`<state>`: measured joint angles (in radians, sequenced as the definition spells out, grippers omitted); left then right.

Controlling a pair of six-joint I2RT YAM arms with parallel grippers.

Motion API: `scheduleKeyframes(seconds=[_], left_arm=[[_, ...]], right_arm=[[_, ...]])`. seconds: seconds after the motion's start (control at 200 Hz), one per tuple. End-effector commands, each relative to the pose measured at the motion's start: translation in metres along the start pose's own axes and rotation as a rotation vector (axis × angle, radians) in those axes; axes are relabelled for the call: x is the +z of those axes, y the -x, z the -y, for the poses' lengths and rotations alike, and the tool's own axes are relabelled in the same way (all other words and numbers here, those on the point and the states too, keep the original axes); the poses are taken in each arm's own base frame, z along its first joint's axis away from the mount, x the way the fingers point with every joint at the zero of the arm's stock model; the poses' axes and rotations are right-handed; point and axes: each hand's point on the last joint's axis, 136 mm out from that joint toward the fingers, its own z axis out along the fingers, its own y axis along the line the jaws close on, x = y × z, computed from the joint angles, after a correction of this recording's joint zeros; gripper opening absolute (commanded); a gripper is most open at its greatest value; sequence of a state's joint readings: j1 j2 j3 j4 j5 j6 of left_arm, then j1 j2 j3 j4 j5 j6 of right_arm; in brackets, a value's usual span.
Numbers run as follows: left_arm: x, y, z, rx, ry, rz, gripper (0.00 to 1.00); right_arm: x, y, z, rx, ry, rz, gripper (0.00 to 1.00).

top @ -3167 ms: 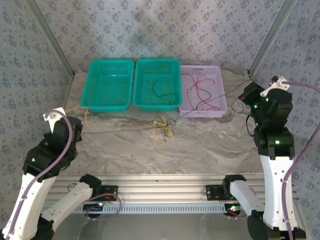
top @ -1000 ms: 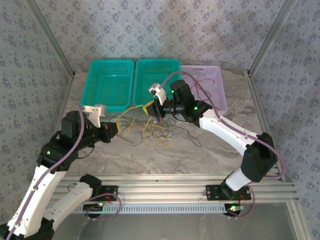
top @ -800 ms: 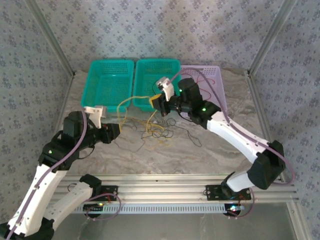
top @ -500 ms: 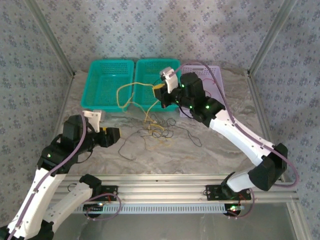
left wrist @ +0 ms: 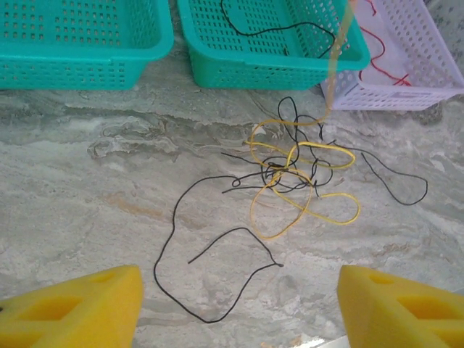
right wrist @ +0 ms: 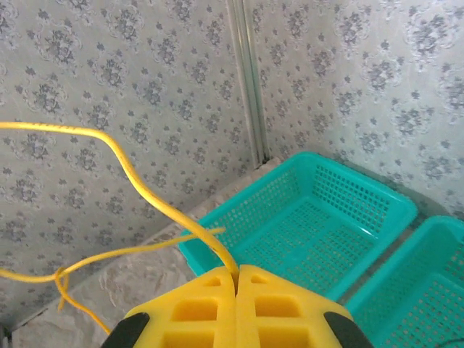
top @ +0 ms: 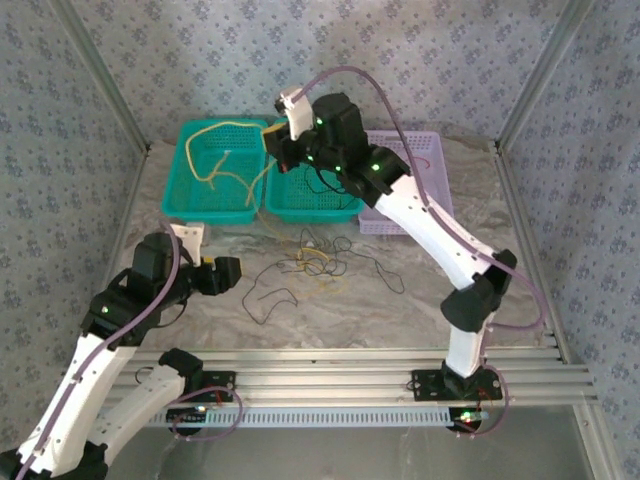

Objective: Untangle the cables

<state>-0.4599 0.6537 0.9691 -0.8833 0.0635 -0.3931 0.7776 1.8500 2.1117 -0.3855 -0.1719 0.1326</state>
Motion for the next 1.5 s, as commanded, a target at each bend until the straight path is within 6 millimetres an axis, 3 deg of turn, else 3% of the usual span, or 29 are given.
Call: scheduleKeyframes(seconds=[0.0, 0.26, 0.4, 0.565, 0.705, 0.929, 1.029, 1.219, 1.399, 1.499], left_arm=[[-0.004, 0.008, 0.004, -0.008, -0.029, 0.058, 0.78], [-0.009, 0.016, 0.012, -0.061, -0.087, 0.122, 0.95], [0.003, 0.02, 0.024, -0.128, -0.176, 0.148, 1.0], [0.02, 0.024, 0.014, -0.182, -0.14, 0.188, 1.0], [0.032, 0.04, 0.009, -0.23, -0.129, 0.275, 1.0], [0.053, 0.064, 0.016, -0.237, -0.15, 0.328, 0.97], [0.06, 0.069, 0.017, -0.241, -0.161, 0.346, 0.86], [0.067, 0.067, 0.013, -0.241, -0.132, 0.329, 0.45], [0.061, 0.068, 0.014, -0.231, -0.136, 0.338, 0.03], [0.056, 0.068, 0.014, -0.225, -0.131, 0.339, 0.0]], right_arm=[[0.007, 0.005, -0.017, 0.081, 0.066, -0.013, 0.0], [0.021, 0.035, -0.032, 0.169, 0.149, 0.04, 0.0], [0.019, 0.043, -0.046, 0.188, 0.188, 0.059, 0.0], [0.01, 0.046, -0.053, 0.208, 0.198, 0.053, 0.0], [0.001, 0.048, -0.06, 0.239, 0.22, 0.055, 0.0], [-0.013, 0.052, -0.071, 0.244, 0.232, 0.06, 0.0], [-0.019, 0.054, -0.074, 0.26, 0.24, 0.065, 0.0], [-0.026, 0.058, -0.072, 0.266, 0.231, 0.078, 0.0], [-0.031, 0.061, -0.072, 0.266, 0.229, 0.091, 0.0], [-0.034, 0.06, -0.067, 0.265, 0.208, 0.088, 0.0]])
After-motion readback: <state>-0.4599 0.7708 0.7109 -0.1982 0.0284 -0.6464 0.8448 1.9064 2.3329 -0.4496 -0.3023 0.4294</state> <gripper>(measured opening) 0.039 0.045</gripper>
